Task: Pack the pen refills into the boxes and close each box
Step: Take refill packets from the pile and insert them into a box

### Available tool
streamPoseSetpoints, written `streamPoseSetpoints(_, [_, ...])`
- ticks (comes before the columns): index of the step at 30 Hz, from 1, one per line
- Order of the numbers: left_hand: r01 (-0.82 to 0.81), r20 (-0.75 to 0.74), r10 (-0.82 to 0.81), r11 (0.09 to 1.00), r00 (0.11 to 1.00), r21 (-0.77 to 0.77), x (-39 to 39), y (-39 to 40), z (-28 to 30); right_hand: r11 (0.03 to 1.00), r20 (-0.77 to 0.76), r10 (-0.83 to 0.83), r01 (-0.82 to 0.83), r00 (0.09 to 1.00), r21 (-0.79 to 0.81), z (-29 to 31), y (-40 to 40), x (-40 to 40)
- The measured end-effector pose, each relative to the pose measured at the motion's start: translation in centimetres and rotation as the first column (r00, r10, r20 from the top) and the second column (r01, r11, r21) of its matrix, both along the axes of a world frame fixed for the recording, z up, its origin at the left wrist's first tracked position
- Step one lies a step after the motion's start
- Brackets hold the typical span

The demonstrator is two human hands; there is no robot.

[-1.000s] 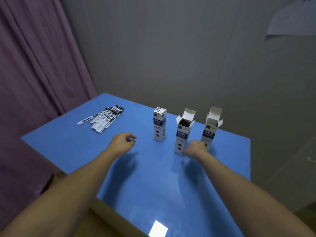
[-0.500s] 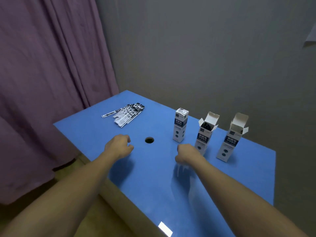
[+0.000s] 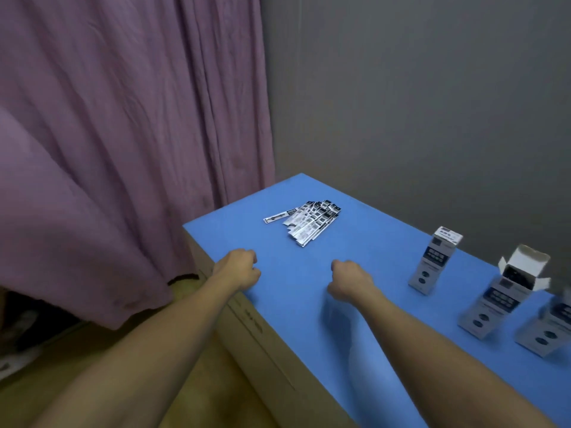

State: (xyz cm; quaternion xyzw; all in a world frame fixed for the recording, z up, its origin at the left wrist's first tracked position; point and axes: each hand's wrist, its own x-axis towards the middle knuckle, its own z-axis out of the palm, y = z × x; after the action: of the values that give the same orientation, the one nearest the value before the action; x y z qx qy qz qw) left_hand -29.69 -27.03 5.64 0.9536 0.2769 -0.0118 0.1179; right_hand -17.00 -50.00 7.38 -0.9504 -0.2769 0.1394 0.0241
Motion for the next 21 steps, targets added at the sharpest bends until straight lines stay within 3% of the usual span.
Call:
streamPoseSetpoints(11, [0.039, 0.009, -0.039, 0.999, 0.999, -0.03, 0.5, 10.5, -0.8, 0.999, 0.029, -0.042, 0.042, 0.999, -0.005, -1.0, 11.9, -0.5])
streamPoseSetpoints(21, [0.074, -0.009, -0.075, 0.994, 0.997, -0.081, 7.8, 16.2, -2.4, 0.99, 0.034, -0.137, 0.137, 0.99, 0.023, -2.1, 18.5, 5.8])
